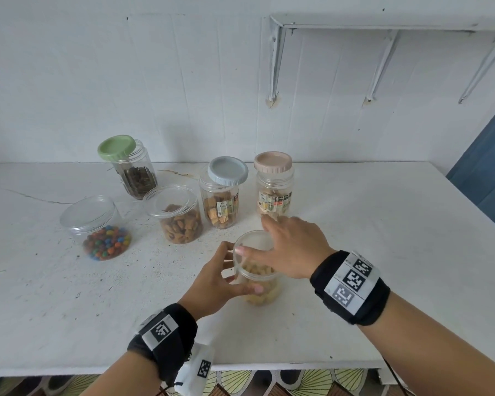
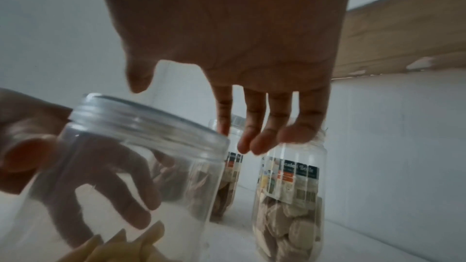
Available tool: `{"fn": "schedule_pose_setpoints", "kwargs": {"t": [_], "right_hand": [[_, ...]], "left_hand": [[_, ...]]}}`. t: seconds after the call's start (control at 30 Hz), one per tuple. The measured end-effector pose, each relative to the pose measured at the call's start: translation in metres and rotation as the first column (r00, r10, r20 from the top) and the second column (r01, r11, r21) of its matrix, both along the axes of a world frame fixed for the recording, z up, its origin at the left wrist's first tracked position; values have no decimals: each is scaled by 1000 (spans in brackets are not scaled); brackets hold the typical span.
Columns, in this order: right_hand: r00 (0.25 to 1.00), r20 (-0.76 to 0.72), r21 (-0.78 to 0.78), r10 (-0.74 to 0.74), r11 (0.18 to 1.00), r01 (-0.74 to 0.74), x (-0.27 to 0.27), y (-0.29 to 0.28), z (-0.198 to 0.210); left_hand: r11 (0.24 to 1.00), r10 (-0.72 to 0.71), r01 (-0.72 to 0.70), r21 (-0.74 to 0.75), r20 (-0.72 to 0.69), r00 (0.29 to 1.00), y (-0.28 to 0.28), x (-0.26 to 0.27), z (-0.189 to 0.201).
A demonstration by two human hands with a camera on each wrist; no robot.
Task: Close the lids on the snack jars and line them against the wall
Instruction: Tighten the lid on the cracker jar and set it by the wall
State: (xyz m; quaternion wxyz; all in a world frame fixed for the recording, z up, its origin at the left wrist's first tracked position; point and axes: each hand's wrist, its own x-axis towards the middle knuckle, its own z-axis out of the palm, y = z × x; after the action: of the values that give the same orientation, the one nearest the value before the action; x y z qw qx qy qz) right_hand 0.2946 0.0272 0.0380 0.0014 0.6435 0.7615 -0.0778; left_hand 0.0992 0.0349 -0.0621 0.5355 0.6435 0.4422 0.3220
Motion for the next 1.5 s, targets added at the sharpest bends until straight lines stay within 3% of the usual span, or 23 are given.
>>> {"fn": "schedule_pose_setpoints", "kwargs": {"t": [0.1,0.2,0.27,0.4,0.47,0.63,0.73,0.97,1.1,1.27,1.5], "right_hand": [[968,-188,-154,167,968,-197,11,3,2],[912,-366,-298,186,905,-304,12,5,4],[930,-330,-228,160,943,-243,8,5,3],[998,-20,-58,54,997,-55,-17,-8,-4],[998,41,-19,40,999,-39,-25,-11,-8],[975,-136,-174,173,965,-196,7,0,1],[964,-108,-140,242,956,-256,12,-4,-2],[983,33,65,181,981,-183,-5,-14,-27],[987,-9,72,160,985,-159,-4,-13,-32],[974,-31,32,223,975,-222,6,-5,-28],[981,-127,223,150,968,-119,-9,-15,-46]], "left_hand": [[1000,-2,2,-1,-2,1000,0,0,2],[1000,-7,7,3,-15,1000,0,-1,4],[1000,-14,14,-3,-8,1000,0,-1,4],[999,-14,14,-30,0,1000,0,-2,6],[999,-22,23,-36,7,1000,0,-2,6],[998,-42,42,-54,-1,999,1,-2,6],[997,-66,64,-52,-21,998,4,-3,7],[999,-51,51,-1,-76,996,4,-1,12],[999,-40,39,-17,-80,996,1,1,12],[998,-58,51,-38,-196,979,12,4,25],[999,49,-49,6,-97,994,3,10,8]]}}
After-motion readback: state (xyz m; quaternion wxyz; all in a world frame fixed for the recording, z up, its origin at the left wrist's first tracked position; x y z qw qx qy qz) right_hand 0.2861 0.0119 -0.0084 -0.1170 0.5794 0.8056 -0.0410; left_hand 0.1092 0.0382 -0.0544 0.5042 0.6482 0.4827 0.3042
